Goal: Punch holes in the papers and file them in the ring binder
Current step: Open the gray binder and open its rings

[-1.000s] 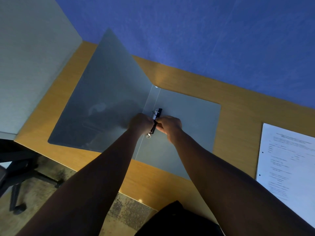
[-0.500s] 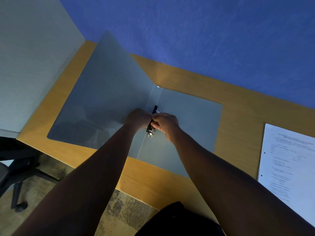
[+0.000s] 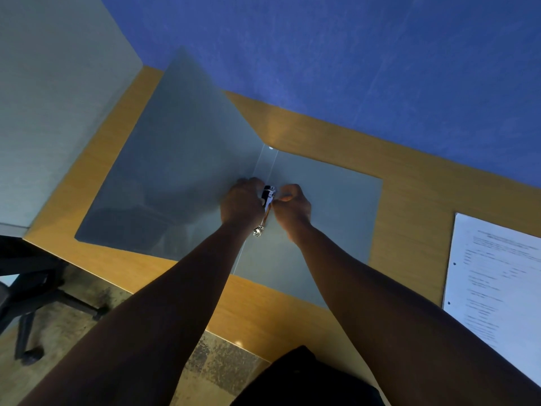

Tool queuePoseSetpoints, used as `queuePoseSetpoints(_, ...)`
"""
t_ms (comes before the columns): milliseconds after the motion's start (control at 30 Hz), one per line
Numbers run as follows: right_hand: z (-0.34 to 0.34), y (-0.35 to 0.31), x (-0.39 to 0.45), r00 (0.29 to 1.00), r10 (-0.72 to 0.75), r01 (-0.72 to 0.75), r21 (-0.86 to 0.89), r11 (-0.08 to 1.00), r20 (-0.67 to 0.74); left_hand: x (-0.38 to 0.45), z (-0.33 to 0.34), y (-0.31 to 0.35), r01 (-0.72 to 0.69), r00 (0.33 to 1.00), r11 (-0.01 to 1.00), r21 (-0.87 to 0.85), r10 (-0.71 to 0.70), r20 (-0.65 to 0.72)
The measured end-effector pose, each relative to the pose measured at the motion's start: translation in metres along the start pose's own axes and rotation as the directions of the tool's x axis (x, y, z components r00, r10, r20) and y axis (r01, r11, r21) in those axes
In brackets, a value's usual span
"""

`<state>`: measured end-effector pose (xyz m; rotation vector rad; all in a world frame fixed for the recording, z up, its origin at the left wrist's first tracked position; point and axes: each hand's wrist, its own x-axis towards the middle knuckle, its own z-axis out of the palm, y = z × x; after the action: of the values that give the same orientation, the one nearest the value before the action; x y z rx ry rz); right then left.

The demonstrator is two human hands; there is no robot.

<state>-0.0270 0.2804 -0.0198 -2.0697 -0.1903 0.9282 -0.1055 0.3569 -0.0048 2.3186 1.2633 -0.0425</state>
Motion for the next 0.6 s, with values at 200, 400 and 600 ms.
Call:
queuePoseSetpoints(200,0.000,0.002,0.007,0.990,-0.092,0.108,-0.156,0.982,0.112,0.004,0.005,0.002,-0.035,0.998,0.999,0.010,0.035,-0.056)
queuePoseSetpoints(400,-0.003,0.000,0.013,0.983,-0.127,0.154,-0.214,0.965,0.135,0.010,0.005,-0.002,-0.100,0.991,0.995,0.016,0.101,-0.086)
queuePoseSetpoints(600,-0.003,0.006,0.019,0.972,-0.188,0.218,-0.256,0.942,0.138,0.015,0.010,-0.010,-0.192,0.976,0.978,0.087,0.199,-0.087)
